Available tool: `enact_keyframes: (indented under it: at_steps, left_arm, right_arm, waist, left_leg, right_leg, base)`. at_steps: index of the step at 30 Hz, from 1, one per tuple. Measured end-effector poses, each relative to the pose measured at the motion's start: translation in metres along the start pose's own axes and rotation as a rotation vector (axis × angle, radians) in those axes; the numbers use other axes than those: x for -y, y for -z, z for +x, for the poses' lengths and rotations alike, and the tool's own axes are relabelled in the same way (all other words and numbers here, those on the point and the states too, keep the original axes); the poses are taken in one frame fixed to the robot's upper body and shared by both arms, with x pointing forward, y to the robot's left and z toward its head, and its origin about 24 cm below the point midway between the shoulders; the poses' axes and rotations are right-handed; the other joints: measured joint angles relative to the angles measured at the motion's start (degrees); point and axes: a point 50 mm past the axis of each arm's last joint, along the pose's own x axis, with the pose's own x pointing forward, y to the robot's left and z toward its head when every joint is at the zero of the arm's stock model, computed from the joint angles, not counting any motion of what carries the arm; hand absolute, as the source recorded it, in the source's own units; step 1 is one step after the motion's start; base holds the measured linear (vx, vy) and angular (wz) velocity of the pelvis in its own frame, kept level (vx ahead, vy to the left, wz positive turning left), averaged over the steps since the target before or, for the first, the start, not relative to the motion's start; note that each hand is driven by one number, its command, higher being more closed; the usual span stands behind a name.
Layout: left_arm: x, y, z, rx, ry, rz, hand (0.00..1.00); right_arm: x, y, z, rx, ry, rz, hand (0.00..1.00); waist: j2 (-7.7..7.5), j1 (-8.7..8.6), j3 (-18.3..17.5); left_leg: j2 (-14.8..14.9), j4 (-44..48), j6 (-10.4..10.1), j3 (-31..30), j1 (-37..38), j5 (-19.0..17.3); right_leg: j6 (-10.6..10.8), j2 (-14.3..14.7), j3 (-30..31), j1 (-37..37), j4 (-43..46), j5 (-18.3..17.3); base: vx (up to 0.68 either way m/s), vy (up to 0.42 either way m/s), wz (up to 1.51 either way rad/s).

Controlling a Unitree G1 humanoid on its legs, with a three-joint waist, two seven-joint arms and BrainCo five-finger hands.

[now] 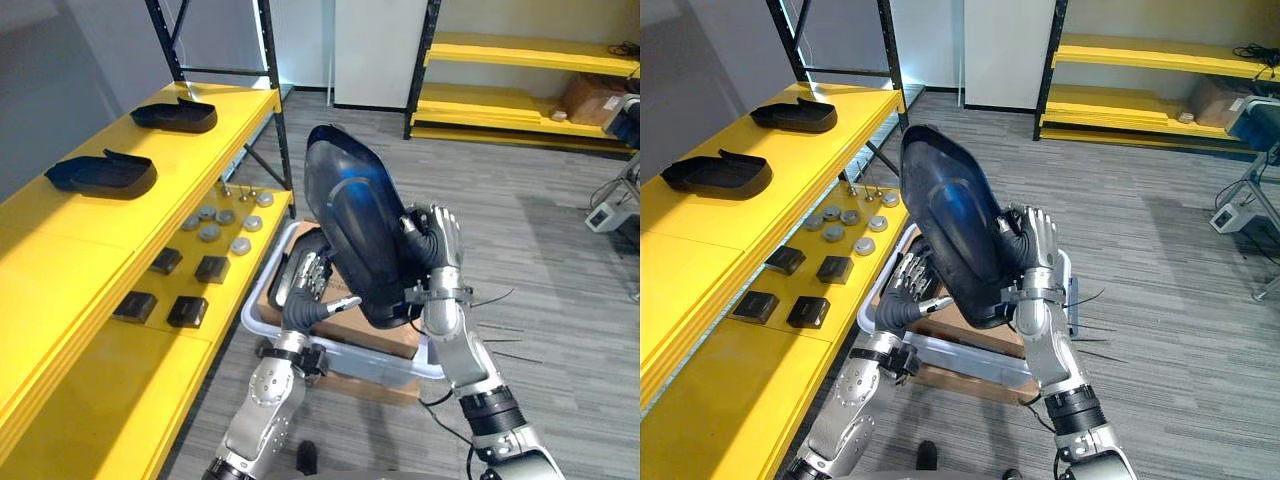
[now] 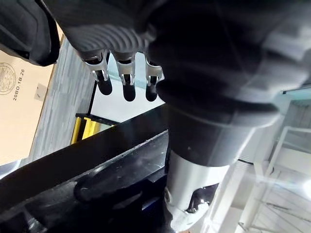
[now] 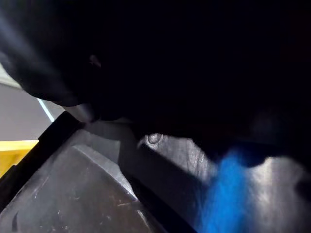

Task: Walk over and take plastic housings, then place them on the shelf

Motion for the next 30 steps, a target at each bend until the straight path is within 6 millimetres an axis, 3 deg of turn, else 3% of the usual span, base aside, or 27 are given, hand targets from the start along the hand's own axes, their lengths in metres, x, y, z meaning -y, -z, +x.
enact_keyframes:
  at_steps: [7, 8, 22, 25, 26, 30]
  left_arm:
    - [-0.012, -0.004, 0.002, 0.035, -0.142, 0.123, 0.0]
    - [-0.013, -0.004, 0.002, 0.034, -0.152, 0.13, 1.0]
    - [-0.021, -0.003, 0.004, 0.029, -0.211, 0.151, 1.0]
    - [-0.026, 0.006, 0.002, -0.013, -0.22, 0.184, 1.0]
    - [-0.027, 0.006, 0.002, -0.013, -0.22, 0.186, 1.0]
    - [-0.03, 0.006, 0.002, -0.018, -0.233, 0.19, 1.0]
  right_arm:
    - [-0.003, -0.012, -0.012, 0.003, 0.003, 0.106, 1.0]
    - [-0.004, -0.012, -0.013, -0.002, -0.003, 0.113, 1.0]
    - [-0.016, -0.008, -0.026, -0.08, -0.098, 0.263, 1.0]
    - [-0.018, -0.008, -0.027, -0.078, -0.112, 0.266, 1.0]
    - [-0.018, -0.007, -0.027, -0.081, -0.113, 0.268, 0.0]
    - [-0.019, -0.009, -0.028, -0.075, -0.131, 0.305, 0.0]
  waist:
    - [-0.02, 0.02, 0.0]
    - [-0.03, 0.04, 0.0]
    - [-0.17, 0.0, -0.3]
    - [-0.2, 0.01, -1.6]
    - [-0.23, 0.08, -1.9]
    - [-0.24, 0.05, -2.0]
  left_leg:
    - [0.1, 0.0, -0.1, 0.2, 0.3, -0.1]
    - [0.1, 0.0, -0.1, 0.2, 0.3, -0.1]
    - [0.2, 0.0, -0.1, 1.3, 0.3, -0.1]
    - [0.2, 0.0, -0.1, 1.3, 0.3, -0.1]
    - [0.2, 0.0, -0.1, 1.3, 0.3, -0.1]
    - [0.2, 0.0, -0.1, 1.3, 0.4, -0.1]
  right_leg:
    - [0.4, 0.0, 0.1, 0.2, 0.0, -0.3]
    - [0.4, 0.0, 0.1, 0.3, 0.0, -0.3]
    - [0.3, 0.1, 1.2, -0.2, -0.1, -0.2]
    - [0.3, 0.1, 1.2, -0.2, -0.1, -0.2]
    - [0.3, 0.1, 1.2, -0.2, -0.1, -0.2]
    - [0.3, 0.1, 1.2, -0.2, 0.0, -0.2]
  base:
    - [0.0, 0.0, 0.0]
    - [0.0, 0.0, 0.0]
    - [0.0, -0.003, -0.04]
    - [0.01, -0.006, 0.0]
    - [0.0, 0.0, 0.0]
    - [0.0, 0.0, 0.0]
